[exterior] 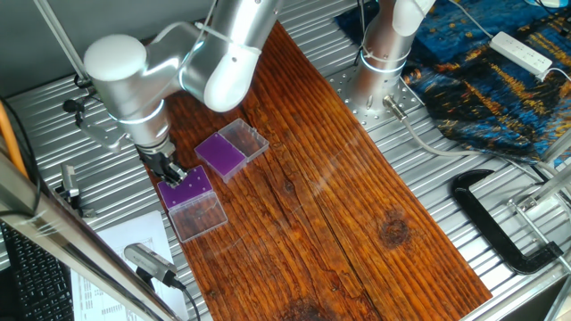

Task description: Transfer all small pipette tips from one holder to another

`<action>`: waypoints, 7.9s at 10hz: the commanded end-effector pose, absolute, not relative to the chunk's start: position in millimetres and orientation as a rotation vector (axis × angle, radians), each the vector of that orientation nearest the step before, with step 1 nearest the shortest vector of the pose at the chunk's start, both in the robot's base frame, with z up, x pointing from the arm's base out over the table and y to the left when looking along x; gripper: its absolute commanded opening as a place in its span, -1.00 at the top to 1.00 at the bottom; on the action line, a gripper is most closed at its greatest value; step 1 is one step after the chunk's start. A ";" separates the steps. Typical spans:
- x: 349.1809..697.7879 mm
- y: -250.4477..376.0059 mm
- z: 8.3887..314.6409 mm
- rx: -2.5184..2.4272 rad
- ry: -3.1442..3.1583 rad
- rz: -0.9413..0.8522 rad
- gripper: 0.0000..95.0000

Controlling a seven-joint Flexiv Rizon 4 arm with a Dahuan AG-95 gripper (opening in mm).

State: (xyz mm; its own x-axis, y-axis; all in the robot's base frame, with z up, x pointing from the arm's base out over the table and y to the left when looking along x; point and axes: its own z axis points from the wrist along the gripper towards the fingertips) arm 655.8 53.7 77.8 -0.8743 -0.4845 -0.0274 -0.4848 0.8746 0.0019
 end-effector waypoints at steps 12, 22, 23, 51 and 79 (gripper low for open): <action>654.4 48.9 71.9 -0.774 3.011 0.039 1.00; 653.4 51.1 72.4 -0.757 3.017 0.043 1.00; 653.1 51.0 71.3 -0.761 3.016 0.043 1.00; 509.5 -46.9 59.9 -0.744 3.075 0.048 0.60; 499.7 -54.5 67.7 -0.754 3.069 0.060 1.00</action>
